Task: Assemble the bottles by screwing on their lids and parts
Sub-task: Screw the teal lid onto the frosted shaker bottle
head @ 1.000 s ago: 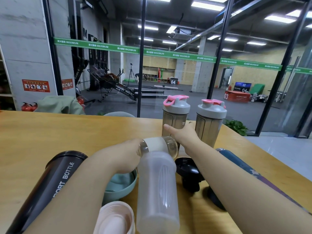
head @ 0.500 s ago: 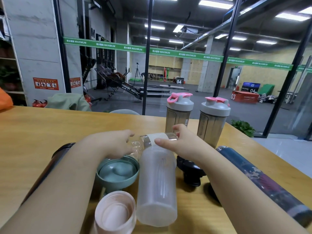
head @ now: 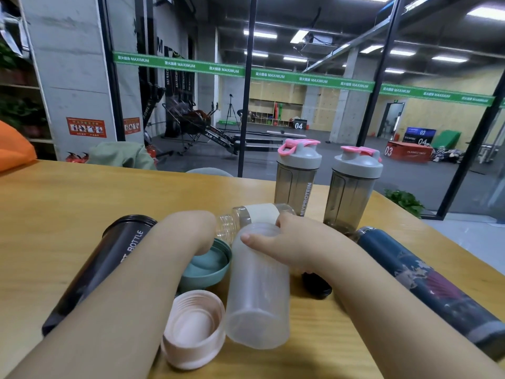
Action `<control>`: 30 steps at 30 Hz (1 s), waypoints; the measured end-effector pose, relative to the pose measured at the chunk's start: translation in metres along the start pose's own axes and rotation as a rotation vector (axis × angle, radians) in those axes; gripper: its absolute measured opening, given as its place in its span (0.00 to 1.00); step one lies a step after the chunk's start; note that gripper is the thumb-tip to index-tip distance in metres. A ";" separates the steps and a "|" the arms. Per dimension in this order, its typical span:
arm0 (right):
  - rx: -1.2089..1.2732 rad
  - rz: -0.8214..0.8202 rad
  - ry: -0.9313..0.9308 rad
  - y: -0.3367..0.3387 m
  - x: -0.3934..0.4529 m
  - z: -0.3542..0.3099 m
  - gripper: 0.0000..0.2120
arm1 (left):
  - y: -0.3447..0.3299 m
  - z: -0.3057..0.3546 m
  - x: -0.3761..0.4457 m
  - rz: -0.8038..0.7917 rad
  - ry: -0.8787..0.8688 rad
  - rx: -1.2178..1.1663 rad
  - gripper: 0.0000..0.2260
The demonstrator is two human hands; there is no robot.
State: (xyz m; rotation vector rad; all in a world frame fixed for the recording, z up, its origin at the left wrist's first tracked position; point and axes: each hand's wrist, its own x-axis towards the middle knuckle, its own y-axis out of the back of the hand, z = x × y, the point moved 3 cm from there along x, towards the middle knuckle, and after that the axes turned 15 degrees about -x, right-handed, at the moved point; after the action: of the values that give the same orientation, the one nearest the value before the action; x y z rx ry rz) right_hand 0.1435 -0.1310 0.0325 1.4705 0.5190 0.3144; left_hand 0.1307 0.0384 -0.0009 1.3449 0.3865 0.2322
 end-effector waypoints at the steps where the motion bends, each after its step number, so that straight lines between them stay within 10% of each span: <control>1: -0.010 -0.038 0.033 0.003 -0.005 -0.003 0.17 | -0.001 0.000 0.001 0.009 0.005 -0.005 0.13; 12: -0.049 -0.066 0.008 0.005 -0.009 -0.005 0.29 | 0.002 -0.002 0.004 0.101 -0.039 -0.092 0.14; 17: 0.003 -0.119 0.017 0.007 -0.011 -0.001 0.15 | 0.005 -0.002 0.001 0.112 -0.067 -0.121 0.11; 22: 0.011 -0.128 -0.039 0.000 -0.001 0.010 0.37 | 0.012 0.004 -0.007 0.107 -0.105 -0.168 0.10; 30: 0.151 0.037 0.111 0.018 -0.002 0.029 0.29 | 0.025 0.011 -0.014 0.102 -0.129 -0.260 0.07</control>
State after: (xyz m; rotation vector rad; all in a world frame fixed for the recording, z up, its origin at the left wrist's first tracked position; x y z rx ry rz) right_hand 0.1580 -0.1552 0.0510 1.6171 0.6155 0.3946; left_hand 0.1239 0.0283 0.0273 1.1172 0.1719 0.2696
